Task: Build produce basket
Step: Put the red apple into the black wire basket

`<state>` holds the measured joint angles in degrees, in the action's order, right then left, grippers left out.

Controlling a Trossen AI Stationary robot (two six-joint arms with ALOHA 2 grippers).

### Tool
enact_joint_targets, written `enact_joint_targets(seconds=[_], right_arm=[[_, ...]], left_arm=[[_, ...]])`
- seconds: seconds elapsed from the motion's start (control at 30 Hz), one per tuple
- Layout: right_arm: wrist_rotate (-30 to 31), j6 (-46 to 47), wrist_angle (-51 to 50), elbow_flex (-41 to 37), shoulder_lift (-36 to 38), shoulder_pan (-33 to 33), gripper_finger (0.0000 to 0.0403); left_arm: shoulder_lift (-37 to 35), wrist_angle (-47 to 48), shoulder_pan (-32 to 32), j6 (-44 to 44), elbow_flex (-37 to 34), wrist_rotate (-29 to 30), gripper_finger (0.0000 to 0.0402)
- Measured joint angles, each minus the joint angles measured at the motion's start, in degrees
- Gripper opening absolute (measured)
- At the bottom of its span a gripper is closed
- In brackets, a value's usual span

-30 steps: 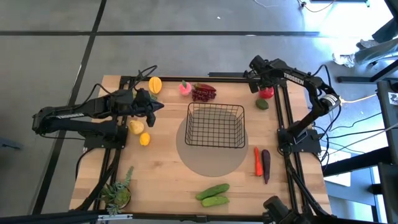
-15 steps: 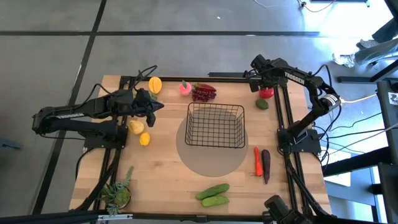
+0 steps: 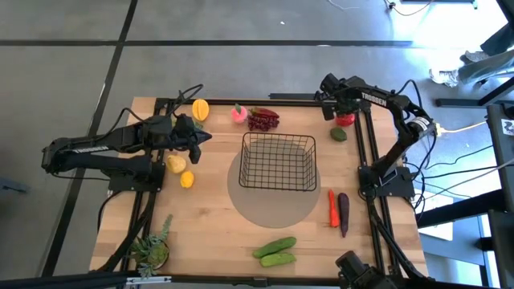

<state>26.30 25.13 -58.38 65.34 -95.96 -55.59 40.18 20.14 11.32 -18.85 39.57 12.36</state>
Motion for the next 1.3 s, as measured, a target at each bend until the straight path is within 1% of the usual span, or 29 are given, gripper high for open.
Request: enact_joint_targets(seconds=[0.2, 0.5, 0.63, 0.77, 0.9, 1.07, 1.17, 1.3], right_arm=[[-0.2, -0.1, 1.0, 0.0, 0.0, 0.0, 0.0099], [-0.6, -0.1, 1.6, -0.1, -0.1, -0.2, 0.0042], [-0.6, 0.1, 1.6, -0.1, -0.1, -0.2, 0.0031], [-0.7, 0.1, 1.6, -0.1, -0.1, -0.2, 0.0029], [-4.3, -0.1, 1.4, 0.0, 0.0, -0.2, 0.0029], [-8.6, -1.6, -0.2, -0.3, -0.2, -0.2, 0.0016], [-8.7, -3.0, -2.1, -0.2, -0.2, -0.2, 0.0004], [-7.6, -5.2, -2.4, -0.2, -0.2, -0.2, 0.0002]], left_arm=[[0.0, 0.0, 0.0, 0.0, 0.0, 0.0, 0.0000], [0.0, 0.0, 0.0, 0.0, 0.0, 0.0, 0.0000], [0.0, 0.0, 0.0, 0.0, 0.0, 0.0, 0.0000], [0.0, 0.0, 0.0, 0.0, 0.0, 0.0, 0.0000], [0.0, 0.0, 0.0, 0.0, 0.0, 0.0, 0.0000], [0.0, 0.0, 0.0, 0.0, 0.0, 0.0, 0.0000], [0.0, 0.0, 0.0, 0.0, 0.0, 0.0, 0.0000], [0.0, 0.0, 0.0, 0.0, 0.0, 0.0, 0.0000]])
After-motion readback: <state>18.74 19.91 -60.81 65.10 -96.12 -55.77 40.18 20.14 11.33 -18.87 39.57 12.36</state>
